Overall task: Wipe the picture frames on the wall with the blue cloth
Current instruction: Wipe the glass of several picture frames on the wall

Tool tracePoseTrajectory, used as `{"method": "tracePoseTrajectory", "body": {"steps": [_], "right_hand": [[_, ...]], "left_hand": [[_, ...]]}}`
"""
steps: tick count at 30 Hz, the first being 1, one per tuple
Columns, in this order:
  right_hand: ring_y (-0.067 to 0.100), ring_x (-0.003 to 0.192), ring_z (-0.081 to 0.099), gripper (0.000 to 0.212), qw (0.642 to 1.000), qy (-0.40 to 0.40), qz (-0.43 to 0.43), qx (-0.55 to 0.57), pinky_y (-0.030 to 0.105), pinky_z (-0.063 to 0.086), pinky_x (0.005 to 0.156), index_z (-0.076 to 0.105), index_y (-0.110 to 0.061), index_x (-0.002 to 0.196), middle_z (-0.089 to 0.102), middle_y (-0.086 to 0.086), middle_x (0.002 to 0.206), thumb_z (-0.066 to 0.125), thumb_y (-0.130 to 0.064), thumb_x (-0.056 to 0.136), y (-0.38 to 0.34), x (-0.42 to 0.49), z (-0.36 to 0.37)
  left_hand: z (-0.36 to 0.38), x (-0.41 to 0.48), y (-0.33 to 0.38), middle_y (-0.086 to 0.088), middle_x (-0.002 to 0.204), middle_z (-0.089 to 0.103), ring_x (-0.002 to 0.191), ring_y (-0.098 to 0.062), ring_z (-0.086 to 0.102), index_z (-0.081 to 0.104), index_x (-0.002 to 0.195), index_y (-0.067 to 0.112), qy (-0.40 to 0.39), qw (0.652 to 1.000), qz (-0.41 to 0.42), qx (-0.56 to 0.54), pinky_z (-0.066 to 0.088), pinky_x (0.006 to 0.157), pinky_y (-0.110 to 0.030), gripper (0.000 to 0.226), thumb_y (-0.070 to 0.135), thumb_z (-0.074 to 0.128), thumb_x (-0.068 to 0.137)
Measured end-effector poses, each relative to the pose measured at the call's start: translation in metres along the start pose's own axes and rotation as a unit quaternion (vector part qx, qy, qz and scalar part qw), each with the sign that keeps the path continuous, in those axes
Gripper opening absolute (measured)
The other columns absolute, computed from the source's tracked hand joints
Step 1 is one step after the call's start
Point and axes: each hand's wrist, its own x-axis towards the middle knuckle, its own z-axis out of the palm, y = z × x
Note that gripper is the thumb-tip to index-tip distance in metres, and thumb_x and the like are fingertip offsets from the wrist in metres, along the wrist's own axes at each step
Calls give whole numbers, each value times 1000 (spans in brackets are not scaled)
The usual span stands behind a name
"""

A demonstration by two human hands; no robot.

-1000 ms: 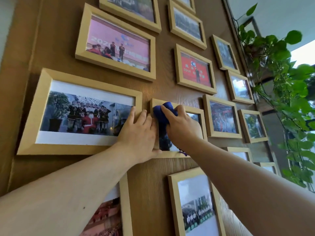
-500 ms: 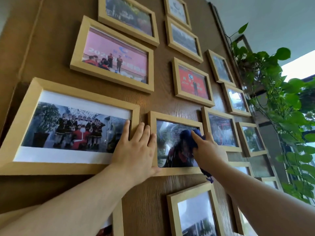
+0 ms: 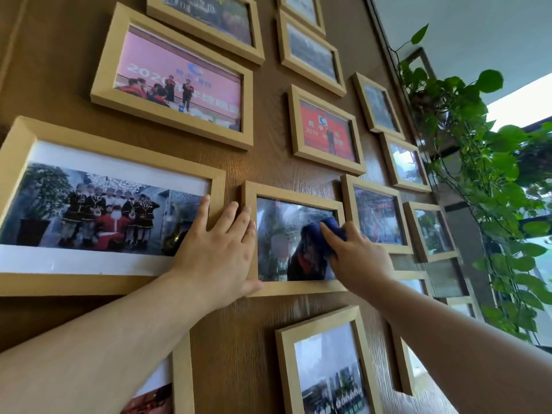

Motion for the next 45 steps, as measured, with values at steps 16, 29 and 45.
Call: {"method": "tracePoseTrajectory", "body": {"steps": [16,29,45], "right_hand": [[26,82,60,59,995,-2,-101,-15,27,37,49,42,-33,136,55,9,110,62,-30,80,15,-39,0],[21,82,57,54,988,-12,-157,12,27,40,51,24,-37,142,47,6,118,39,-40,90,-22,-32,-22],[31,76,56,57,970,120,-125,168,41,49,53,33,-30,142,44,11,124,52,-28,88,-127,30,-104]], "left_hand": [[-1,-1,3,-14,163,-2,149,-29,-4,1,150,8,-12,1000,0,10,-1,114,-67,102,76,33,82],[0,-1,2,-17,162,-1,149,-31,-3,1,150,7,6,1000,4,10,0,116,-65,103,77,32,81],[-65,-73,-133,-18,158,24,147,-31,18,16,148,4,101,991,-54,70,15,118,-57,106,83,13,77]]}}
